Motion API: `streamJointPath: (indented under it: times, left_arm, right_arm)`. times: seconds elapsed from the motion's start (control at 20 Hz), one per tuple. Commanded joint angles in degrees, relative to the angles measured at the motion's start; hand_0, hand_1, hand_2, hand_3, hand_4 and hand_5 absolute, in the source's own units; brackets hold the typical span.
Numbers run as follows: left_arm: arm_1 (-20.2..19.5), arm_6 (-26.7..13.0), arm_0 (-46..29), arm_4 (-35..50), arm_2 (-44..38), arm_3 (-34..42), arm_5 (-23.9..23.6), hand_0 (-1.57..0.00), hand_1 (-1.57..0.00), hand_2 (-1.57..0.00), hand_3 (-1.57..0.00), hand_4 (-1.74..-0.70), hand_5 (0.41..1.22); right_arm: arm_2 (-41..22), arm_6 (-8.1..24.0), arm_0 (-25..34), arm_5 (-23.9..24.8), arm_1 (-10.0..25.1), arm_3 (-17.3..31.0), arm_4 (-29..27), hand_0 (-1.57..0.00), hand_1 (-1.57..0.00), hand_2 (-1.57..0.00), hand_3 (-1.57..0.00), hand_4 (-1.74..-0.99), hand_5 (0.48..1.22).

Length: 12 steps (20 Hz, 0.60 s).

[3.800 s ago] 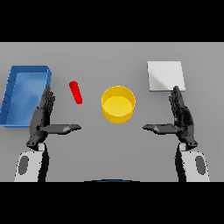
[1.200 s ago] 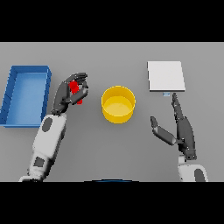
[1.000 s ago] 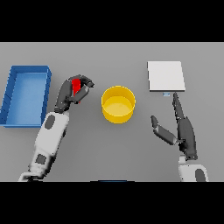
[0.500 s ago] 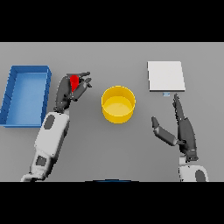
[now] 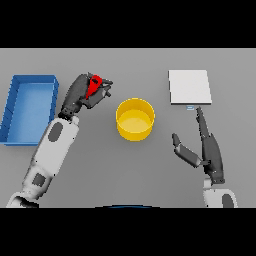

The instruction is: Pick up the red beaker and tilt it to pour out 1 green nut into yellow bowl. Pick up the yellow bowl and place it on the metallic measuring scale.

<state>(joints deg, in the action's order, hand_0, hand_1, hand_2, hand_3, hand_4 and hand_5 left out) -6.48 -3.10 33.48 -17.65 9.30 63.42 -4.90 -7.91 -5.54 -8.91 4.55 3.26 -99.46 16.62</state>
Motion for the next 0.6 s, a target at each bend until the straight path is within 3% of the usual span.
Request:
streamJointPath:
  times: [0.0, 0.2, 0.4, 0.55]
  left_arm:
    - [-0.7, -0.4, 0.1, -0.7, 0.9, 0.2, 0.5, -1.56, -1.56, -1.56, -1.56, -1.73, 1.117]
    - [-3.3, -2.9, -0.1, -3.1, 4.1, 1.7, 1.4, -1.57, -1.57, -1.57, -1.56, -1.73, 1.114]
    - [-7.0, -9.2, 3.7, -12.1, 11.5, 1.5, 2.7, -1.57, -1.57, -1.57, -1.57, -1.74, 1.133]
    - [-9.0, -10.8, 7.2, -19.3, 18.0, -0.1, 4.2, -1.57, -1.57, -1.57, -1.57, -1.74, 1.145]
  right_arm:
    - [0.2, 0.7, -0.1, -0.1, 0.0, -0.4, -0.3, 0.00, 0.00, 0.00, 0.00, -1.256, 0.676]
    - [0.4, 1.7, 0.3, -0.4, 0.4, -0.3, -0.6, 0.00, 0.00, 0.00, 0.00, -1.254, 0.680]
    - [0.0, 2.1, 0.6, -0.6, -0.2, -0.8, -0.6, 0.00, 0.00, 0.00, 0.00, -1.254, 0.687]
    - [0.1, 2.5, 0.4, -1.1, 0.1, -1.2, -1.1, 0.00, 0.00, 0.00, 0.00, -1.262, 0.694]
